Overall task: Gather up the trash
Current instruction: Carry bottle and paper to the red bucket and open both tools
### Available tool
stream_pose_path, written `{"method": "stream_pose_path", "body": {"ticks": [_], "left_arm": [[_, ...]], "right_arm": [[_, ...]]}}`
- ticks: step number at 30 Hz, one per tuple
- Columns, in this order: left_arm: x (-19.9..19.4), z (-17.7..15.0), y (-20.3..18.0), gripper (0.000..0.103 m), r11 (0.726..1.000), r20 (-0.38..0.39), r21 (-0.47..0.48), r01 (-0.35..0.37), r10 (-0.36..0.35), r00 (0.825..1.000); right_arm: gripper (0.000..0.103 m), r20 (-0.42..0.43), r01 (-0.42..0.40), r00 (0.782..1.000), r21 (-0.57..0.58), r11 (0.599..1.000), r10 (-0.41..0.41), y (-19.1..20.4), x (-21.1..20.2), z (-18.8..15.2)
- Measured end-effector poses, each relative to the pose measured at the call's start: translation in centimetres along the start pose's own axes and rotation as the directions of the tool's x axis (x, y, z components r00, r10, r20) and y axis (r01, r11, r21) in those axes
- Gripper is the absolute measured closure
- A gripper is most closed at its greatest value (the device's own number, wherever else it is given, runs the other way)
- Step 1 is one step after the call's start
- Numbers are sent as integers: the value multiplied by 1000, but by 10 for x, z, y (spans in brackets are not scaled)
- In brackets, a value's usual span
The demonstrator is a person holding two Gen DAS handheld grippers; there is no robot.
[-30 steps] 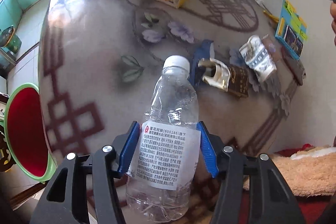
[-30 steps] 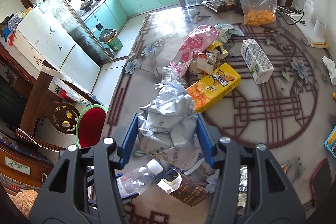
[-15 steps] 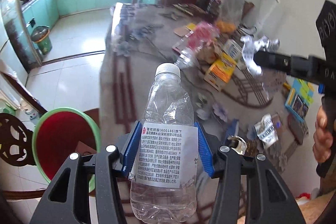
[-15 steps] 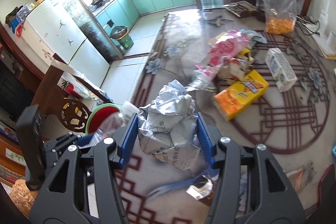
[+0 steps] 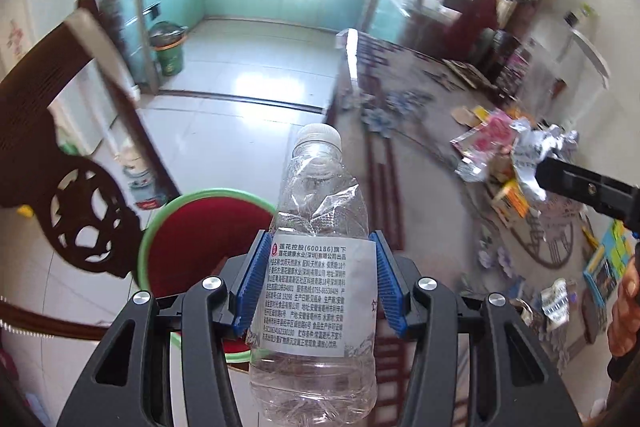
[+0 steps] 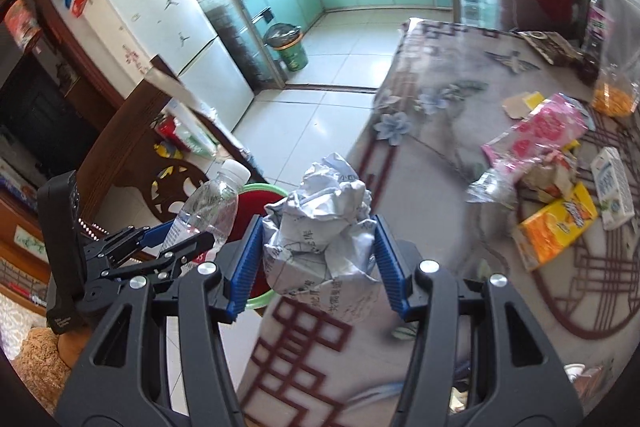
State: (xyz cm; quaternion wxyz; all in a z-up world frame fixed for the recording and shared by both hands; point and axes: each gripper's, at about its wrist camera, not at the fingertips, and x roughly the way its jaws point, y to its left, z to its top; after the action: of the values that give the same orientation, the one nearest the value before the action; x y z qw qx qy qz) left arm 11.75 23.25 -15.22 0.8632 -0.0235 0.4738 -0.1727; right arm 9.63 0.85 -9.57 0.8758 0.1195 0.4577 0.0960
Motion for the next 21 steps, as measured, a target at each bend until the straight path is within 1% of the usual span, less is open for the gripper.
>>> {"method": "stream_pose_path", "body": {"ticks": [2,6,10,13,15,21], "left_arm": [[2,-1,17,55,999,-10,-39,-18,17,1000],[4,-6,41,55,995,-14,-82,-64,63,998],[8,-8,62,56,987,-24,-121,-110,108,994],[14,-8,75,56,980,-44,-149,-133,128,991],[16,-8,83,56,976,-49,-165,-143,136,989],[18,-3,96,56,970,-44,-177,-166,161,986]], "right_arm": [[51,-18,-20,1000,-20,1000,20,13,11,3],[51,-53,-75,996,-54,996,72,38,34,10],[51,-103,-133,987,-82,988,124,58,59,14],[50,-144,-170,977,-91,981,156,72,75,13],[50,-165,-185,972,-98,978,167,80,85,13],[49,-204,-188,966,-126,974,160,94,105,9]]}}
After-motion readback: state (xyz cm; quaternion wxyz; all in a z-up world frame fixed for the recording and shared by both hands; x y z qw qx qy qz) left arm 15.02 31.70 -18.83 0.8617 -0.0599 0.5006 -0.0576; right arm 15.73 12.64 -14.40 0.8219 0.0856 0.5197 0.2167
